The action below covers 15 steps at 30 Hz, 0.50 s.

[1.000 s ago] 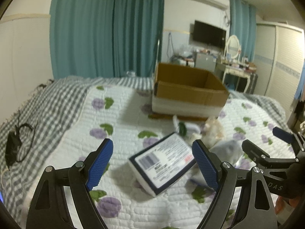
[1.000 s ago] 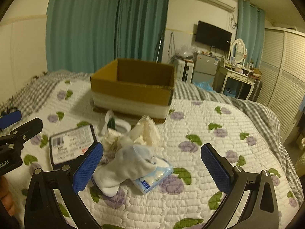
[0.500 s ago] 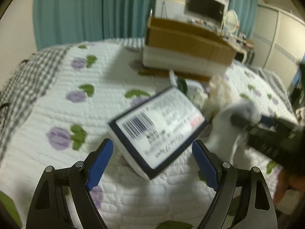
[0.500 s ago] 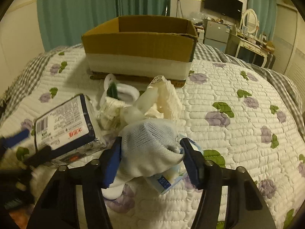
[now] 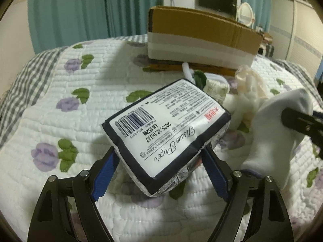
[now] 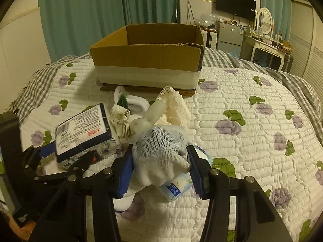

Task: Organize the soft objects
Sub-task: 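Grasp the white barcode tissue pack with the left gripper while the right grasps the white mesh glove, then carry both items over the cardboard box and open both grippers to drop them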

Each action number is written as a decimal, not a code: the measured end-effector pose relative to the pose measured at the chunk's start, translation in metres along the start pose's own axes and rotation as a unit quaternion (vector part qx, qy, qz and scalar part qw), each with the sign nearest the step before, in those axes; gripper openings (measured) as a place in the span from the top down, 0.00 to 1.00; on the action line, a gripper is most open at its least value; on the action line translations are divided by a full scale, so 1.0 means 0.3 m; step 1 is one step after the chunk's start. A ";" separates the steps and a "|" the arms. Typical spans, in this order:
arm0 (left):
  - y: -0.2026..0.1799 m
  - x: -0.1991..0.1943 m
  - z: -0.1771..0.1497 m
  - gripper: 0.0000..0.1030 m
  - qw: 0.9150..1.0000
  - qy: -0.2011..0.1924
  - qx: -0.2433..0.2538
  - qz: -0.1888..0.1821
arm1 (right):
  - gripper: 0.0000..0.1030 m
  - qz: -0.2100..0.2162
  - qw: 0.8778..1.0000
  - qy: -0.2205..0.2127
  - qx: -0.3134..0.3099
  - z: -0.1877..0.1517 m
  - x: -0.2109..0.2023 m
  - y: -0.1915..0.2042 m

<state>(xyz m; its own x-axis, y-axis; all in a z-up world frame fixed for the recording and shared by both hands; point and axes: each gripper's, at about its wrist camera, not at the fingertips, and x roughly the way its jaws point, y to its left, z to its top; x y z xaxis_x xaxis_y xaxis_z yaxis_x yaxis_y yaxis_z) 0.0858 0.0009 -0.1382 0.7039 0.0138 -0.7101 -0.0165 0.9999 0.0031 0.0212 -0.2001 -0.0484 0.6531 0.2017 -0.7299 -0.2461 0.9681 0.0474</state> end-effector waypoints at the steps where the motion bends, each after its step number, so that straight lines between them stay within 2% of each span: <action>1: 0.000 -0.001 0.000 0.25 1.000 0.001 0.002 0.000 | 0.51 0.001 1.000 0.000 0.000 -0.001 -0.002 0.001; 6: 0.024 -0.032 0.008 0.50 1.000 0.006 -0.002 -0.009 | 0.51 0.006 1.000 -0.013 -0.002 -0.004 -0.030 -0.001; 11: 0.017 -0.115 0.009 0.54 1.000 -0.004 -0.004 -0.028 | 0.51 0.010 1.000 -0.028 0.004 -0.009 -0.085 -0.013; 15: 0.009 -0.238 0.040 0.55 0.998 -0.044 -0.005 -0.037 | 0.51 0.016 0.998 -0.054 0.002 0.007 -0.171 -0.014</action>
<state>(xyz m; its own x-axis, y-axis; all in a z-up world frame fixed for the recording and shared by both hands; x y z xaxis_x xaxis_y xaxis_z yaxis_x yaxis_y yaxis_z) 0.0440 0.0028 -0.0789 0.7627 -0.0583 -0.6441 0.0308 0.9981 -0.0539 -0.0096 -0.2142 -0.0096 0.7187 0.2480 -0.6495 -0.2662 0.9612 0.0725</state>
